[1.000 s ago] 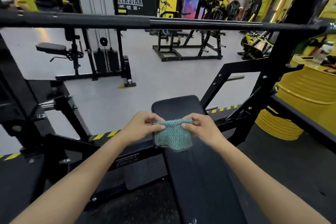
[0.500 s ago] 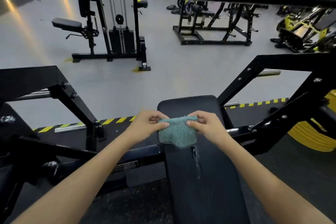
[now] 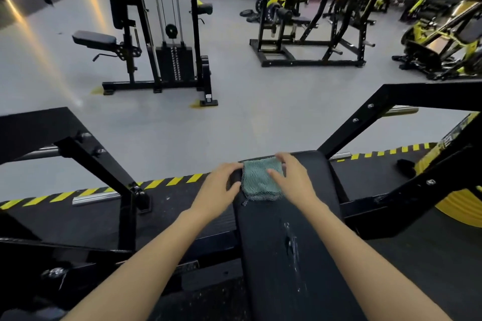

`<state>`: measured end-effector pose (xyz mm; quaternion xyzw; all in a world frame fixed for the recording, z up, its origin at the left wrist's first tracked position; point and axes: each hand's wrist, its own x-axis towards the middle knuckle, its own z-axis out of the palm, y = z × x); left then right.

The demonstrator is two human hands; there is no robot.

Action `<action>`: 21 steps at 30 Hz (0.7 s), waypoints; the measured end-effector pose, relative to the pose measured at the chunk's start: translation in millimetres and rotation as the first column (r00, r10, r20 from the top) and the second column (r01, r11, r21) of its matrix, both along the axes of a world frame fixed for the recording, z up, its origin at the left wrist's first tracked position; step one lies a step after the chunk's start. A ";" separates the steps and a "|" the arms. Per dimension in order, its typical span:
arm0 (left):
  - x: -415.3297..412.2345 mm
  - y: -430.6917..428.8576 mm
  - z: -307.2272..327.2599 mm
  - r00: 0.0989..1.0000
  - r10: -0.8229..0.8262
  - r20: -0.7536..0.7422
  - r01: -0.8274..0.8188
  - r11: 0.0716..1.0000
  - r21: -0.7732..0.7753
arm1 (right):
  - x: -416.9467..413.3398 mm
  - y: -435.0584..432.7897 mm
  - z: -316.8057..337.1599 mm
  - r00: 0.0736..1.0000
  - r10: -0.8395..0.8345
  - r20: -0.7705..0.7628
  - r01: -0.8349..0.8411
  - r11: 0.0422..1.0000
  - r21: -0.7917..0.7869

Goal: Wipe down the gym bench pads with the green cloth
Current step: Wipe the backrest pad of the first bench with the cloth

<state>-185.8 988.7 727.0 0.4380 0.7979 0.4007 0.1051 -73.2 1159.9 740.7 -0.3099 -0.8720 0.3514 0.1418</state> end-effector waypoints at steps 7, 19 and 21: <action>10.2 -7.3 -43.9 0.988 -0.058 -0.144 0.033 0.984 -0.174 | 15.6 -22.0 -56.7 0.980 0.194 -0.042 -0.166 0.918 0.361; 18.8 -0.9 -94.4 0.852 -0.064 -0.520 -0.150 0.921 -0.358 | -15.0 -16.3 -97.8 0.970 0.187 0.157 -0.243 0.807 0.538; 18.9 -1.3 -99.6 0.832 -0.048 -0.553 -0.173 0.924 -0.340 | -18.6 -18.7 -106.6 0.976 0.156 0.153 -0.216 0.801 0.558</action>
